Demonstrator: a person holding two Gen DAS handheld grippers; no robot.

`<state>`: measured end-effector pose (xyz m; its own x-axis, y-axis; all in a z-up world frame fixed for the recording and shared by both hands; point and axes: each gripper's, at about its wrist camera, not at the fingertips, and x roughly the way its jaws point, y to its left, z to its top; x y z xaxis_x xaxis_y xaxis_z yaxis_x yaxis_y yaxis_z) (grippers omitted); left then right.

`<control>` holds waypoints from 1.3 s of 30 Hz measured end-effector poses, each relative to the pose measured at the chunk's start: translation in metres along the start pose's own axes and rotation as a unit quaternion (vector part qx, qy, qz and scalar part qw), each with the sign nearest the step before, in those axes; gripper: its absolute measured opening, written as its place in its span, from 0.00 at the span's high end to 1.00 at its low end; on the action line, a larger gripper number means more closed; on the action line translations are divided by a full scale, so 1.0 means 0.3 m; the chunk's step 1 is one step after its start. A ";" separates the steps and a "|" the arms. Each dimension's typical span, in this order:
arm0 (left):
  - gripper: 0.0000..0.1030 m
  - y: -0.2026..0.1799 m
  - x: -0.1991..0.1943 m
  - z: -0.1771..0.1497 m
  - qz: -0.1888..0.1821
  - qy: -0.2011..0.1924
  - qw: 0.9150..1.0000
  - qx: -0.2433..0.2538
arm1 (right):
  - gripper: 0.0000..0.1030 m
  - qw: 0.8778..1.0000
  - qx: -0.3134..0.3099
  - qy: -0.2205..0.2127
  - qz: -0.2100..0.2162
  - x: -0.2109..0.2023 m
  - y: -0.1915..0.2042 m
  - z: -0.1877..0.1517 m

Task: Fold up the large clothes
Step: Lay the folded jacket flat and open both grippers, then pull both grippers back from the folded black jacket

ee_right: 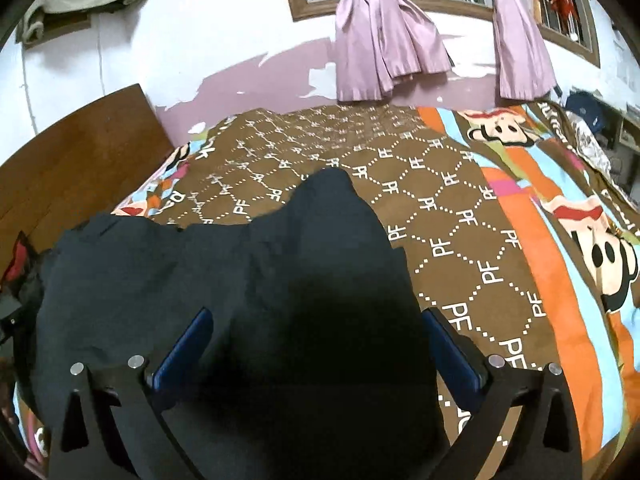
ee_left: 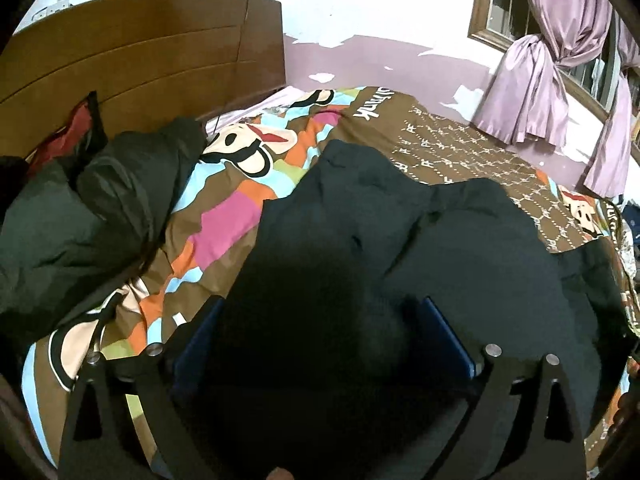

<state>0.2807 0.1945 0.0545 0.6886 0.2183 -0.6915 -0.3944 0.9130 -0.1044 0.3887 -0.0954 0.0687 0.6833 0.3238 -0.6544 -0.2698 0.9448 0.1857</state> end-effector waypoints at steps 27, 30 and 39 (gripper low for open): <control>0.03 -0.187 -0.496 -0.003 -0.081 -0.122 0.986 0.076 | 0.00 0.990 -0.128 -0.006 0.059 -0.526 0.251 0.059; 0.03 -0.195 -0.575 -0.013 -0.079 -0.138 0.984 0.087 | 0.00 0.987 -0.146 0.005 0.069 -0.591 0.283 0.072; 0.03 -0.145 -0.722 -0.053 -0.066 -0.166 0.979 0.095 | 0.00 0.986 -0.133 -0.011 0.099 -0.738 0.345 0.006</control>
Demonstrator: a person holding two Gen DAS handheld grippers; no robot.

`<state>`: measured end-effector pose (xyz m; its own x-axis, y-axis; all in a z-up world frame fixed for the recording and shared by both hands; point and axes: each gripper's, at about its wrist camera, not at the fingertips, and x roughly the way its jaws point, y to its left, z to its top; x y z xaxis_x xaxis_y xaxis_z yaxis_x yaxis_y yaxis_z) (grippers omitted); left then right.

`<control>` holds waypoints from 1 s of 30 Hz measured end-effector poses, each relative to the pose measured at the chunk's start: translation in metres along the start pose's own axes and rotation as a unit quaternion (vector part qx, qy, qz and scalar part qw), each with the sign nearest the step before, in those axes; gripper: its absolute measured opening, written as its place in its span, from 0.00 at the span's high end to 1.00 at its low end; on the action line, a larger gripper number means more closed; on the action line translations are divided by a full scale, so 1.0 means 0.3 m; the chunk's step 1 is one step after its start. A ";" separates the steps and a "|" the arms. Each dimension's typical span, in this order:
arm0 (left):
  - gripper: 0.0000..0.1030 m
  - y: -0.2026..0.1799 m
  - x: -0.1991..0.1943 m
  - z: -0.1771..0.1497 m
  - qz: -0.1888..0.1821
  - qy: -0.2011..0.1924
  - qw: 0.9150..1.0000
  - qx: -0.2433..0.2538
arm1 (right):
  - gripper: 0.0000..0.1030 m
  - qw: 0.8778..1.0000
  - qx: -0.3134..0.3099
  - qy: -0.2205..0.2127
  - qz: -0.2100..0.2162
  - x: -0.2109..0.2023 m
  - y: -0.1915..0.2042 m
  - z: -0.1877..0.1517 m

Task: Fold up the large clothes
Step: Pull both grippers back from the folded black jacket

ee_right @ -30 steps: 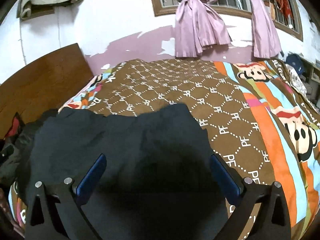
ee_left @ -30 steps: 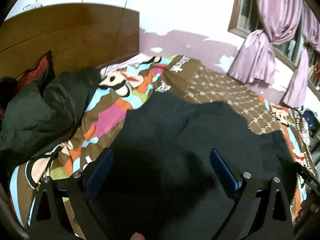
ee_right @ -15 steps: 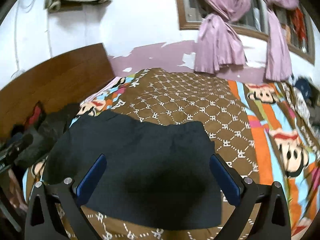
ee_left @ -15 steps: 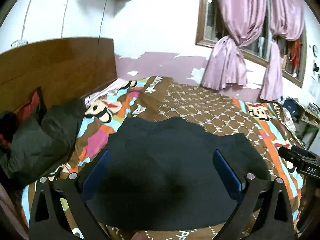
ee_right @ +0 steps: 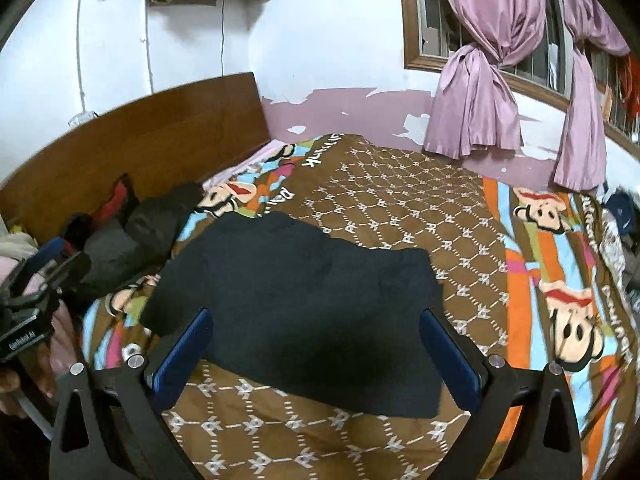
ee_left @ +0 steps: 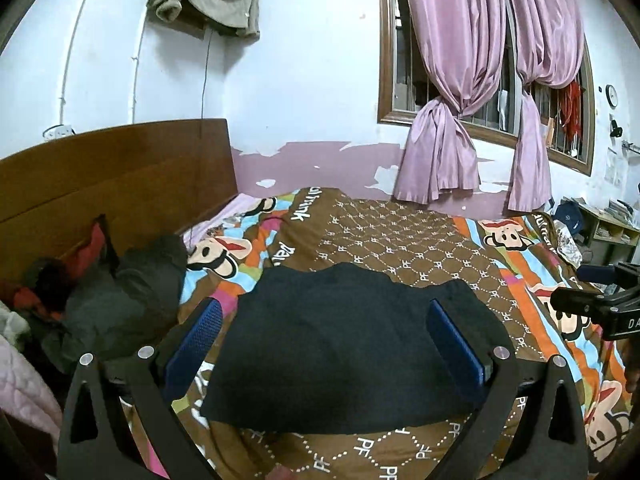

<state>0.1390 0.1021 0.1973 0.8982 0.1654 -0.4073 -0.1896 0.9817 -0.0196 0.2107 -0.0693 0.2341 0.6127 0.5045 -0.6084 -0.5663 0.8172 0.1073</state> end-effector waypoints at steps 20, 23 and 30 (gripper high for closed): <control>0.03 0.076 -0.192 -0.216 0.012 0.002 1.000 0.019 | 0.00 0.992 0.017 -0.121 -0.013 -0.125 0.151 -0.277; 0.03 0.076 -0.201 -0.252 0.012 0.000 1.000 0.023 | 0.00 0.990 0.010 -0.138 -0.031 -0.129 0.176 -0.336; 0.03 0.095 -0.211 -0.357 -0.004 -0.025 0.999 0.029 | 0.00 0.976 0.047 -0.196 -0.083 -0.156 0.202 -0.520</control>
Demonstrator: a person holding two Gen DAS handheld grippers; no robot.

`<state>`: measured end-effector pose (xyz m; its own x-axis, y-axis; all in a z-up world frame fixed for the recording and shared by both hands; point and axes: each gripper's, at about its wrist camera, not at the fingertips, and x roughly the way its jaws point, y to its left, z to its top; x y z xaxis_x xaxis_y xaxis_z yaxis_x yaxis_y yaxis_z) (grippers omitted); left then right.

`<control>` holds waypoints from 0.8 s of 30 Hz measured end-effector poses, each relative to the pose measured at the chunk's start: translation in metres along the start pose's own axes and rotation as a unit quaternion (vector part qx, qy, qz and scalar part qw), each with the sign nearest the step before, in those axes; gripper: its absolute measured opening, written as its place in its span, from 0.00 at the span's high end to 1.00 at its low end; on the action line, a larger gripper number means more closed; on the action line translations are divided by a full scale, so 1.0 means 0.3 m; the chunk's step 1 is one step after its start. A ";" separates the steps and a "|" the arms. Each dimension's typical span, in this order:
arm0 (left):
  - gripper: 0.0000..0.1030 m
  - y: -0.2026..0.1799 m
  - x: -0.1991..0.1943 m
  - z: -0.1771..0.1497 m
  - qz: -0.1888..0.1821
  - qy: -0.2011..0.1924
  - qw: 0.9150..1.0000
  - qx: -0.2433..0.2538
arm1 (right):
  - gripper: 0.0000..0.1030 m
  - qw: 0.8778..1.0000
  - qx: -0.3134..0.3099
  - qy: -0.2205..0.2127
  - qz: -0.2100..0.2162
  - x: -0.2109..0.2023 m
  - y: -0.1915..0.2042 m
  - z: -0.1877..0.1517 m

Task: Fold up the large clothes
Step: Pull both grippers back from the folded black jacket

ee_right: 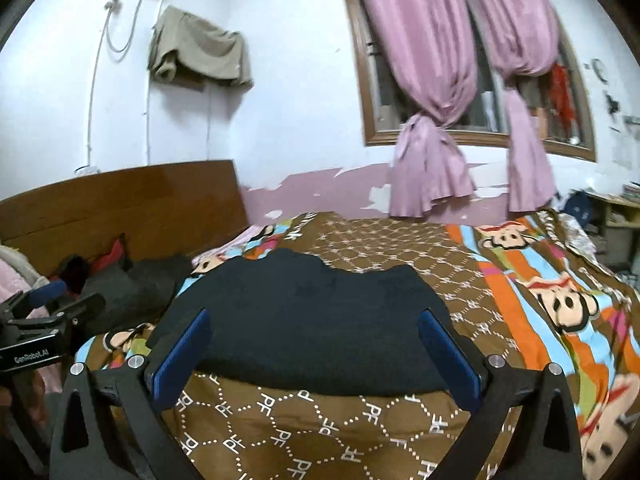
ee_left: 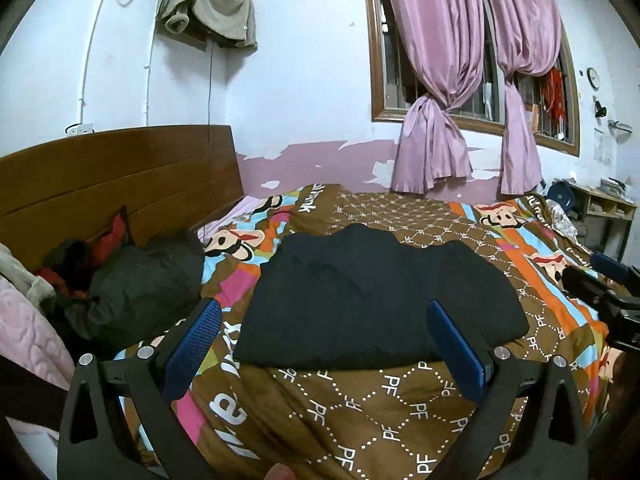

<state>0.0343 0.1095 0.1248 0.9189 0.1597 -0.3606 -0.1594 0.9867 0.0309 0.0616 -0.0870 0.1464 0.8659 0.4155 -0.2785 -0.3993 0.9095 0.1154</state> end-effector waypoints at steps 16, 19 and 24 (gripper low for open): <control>0.03 0.054 0.028 -0.185 -0.028 -0.016 0.999 -0.026 | 0.00 0.999 -0.005 0.035 -0.008 0.031 0.015 -0.149; 0.03 0.064 0.030 -0.206 -0.033 -0.017 0.999 -0.037 | 0.00 0.999 -0.010 0.041 -0.008 0.045 0.025 -0.164; 0.03 0.054 0.040 -0.232 -0.025 -0.007 0.999 -0.027 | 0.00 0.998 -0.015 0.053 -0.011 0.067 0.029 -0.182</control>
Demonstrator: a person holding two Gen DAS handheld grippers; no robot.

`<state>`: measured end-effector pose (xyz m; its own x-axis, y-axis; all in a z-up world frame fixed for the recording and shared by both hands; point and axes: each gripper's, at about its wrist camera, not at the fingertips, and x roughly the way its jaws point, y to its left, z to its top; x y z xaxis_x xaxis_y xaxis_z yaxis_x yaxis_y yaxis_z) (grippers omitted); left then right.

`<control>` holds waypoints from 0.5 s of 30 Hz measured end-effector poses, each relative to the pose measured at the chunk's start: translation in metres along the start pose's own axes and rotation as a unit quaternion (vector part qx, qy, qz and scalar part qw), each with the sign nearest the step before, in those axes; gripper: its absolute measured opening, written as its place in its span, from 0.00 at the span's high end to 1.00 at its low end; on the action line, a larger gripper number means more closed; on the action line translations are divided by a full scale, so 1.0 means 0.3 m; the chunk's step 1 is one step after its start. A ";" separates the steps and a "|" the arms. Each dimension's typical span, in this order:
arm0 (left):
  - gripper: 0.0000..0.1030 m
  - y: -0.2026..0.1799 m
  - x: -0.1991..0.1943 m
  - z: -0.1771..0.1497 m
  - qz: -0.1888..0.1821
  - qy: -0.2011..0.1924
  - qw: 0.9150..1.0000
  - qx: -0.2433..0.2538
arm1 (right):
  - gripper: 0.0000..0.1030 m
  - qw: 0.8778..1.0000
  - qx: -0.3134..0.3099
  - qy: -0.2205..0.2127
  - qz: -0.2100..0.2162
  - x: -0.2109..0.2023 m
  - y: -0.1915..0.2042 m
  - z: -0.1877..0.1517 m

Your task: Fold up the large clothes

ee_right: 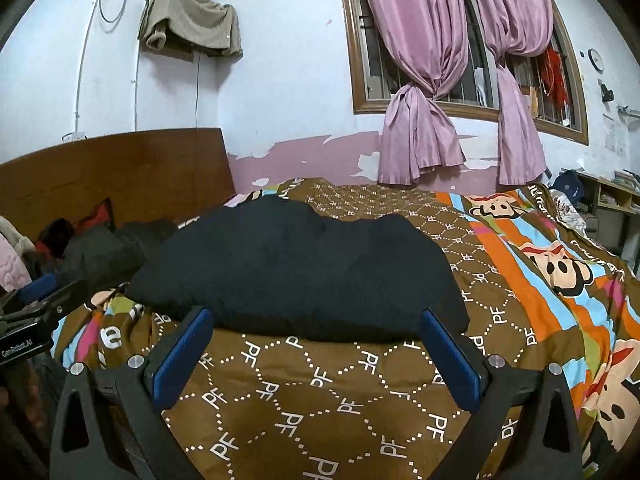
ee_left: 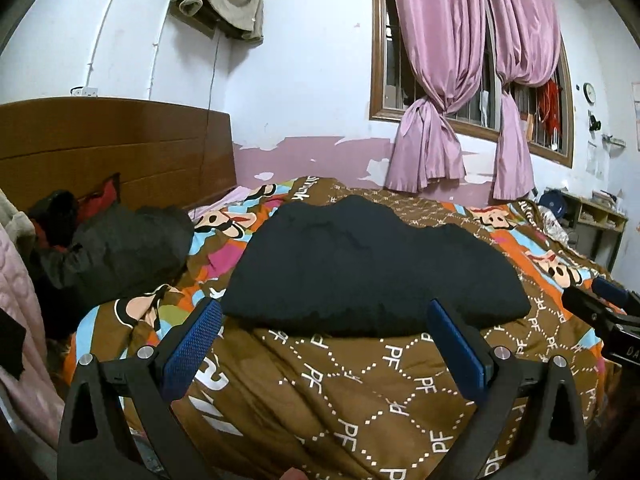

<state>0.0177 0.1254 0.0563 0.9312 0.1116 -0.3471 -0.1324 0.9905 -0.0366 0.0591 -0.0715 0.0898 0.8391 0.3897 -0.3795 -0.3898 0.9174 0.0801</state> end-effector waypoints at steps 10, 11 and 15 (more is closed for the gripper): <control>0.03 -0.014 0.011 -0.032 -0.005 0.015 1.000 0.004 | 0.00 1.000 0.006 0.007 -0.005 0.011 -0.007 -0.007; 0.03 -0.015 0.011 -0.032 -0.005 0.015 1.000 0.005 | 0.00 1.000 0.005 0.007 -0.006 0.011 -0.006 -0.006; 0.03 -0.017 0.010 -0.033 -0.001 0.015 1.000 0.005 | 0.00 1.000 0.004 0.007 -0.004 0.014 -0.005 -0.007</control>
<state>0.0178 0.1200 0.0460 0.9207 0.1063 -0.3756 -0.1262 0.9916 -0.0289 0.0625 -0.0714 0.0861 0.8369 0.3803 -0.3936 -0.3795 0.9214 0.0833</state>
